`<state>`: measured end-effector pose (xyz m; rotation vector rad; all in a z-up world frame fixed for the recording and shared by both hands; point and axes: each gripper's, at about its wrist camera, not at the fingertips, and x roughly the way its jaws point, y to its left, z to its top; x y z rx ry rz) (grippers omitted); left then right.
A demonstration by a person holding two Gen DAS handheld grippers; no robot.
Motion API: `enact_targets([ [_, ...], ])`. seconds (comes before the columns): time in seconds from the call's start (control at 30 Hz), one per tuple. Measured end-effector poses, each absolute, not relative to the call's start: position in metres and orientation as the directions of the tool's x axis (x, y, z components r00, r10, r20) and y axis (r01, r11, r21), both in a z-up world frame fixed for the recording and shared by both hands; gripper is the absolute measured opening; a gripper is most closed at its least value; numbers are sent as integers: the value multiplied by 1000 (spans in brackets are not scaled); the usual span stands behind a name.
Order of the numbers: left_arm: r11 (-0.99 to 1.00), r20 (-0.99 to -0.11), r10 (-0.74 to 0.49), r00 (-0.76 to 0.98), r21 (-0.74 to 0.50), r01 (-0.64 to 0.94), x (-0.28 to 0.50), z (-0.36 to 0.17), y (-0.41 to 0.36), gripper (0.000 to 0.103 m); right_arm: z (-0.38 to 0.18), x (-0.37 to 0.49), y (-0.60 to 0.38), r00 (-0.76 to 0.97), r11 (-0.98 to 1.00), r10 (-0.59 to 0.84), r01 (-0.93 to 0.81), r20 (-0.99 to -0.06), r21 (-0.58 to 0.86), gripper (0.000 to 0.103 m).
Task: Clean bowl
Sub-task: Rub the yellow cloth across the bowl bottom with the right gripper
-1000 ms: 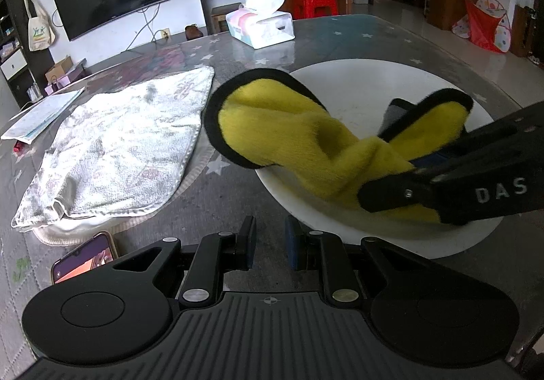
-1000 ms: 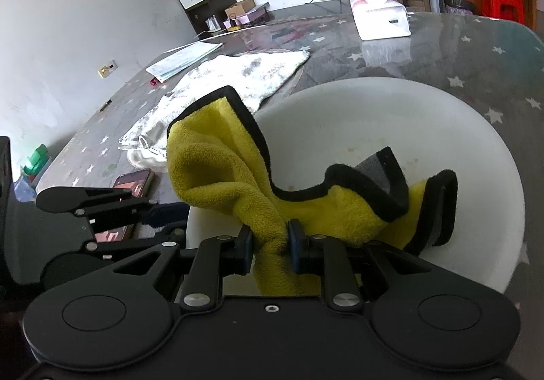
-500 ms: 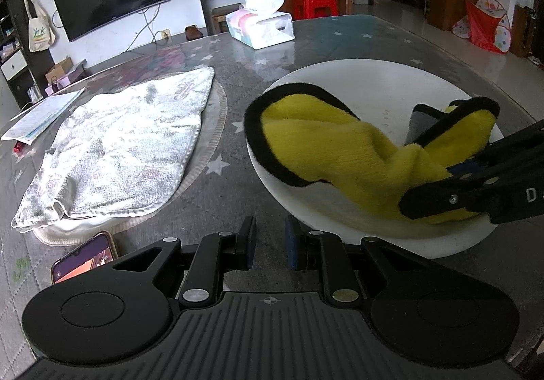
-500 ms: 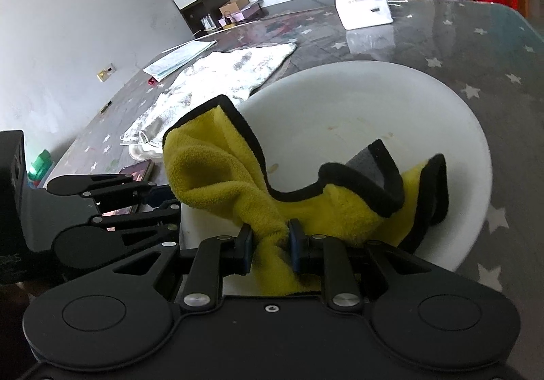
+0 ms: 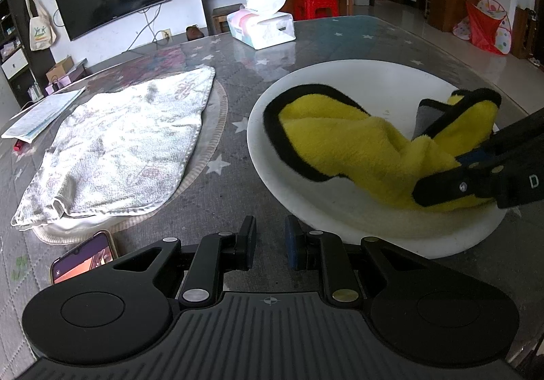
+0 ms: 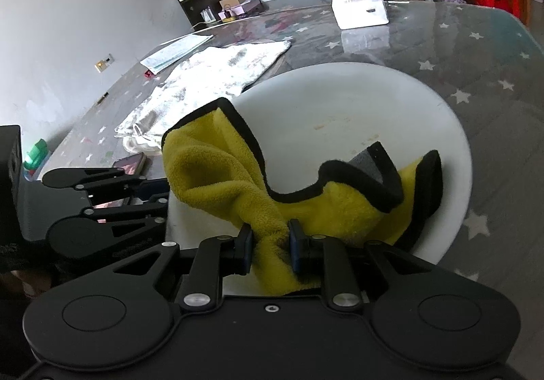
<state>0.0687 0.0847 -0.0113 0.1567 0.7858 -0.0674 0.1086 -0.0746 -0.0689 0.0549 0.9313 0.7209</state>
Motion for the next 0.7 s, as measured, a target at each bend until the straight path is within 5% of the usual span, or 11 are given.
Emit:
enact_targets([
  [0.7, 988, -710, 3, 704, 112, 109, 69, -11, 85, 19, -69, 134, -79, 498, 826, 487, -529, -718, 193, 24],
])
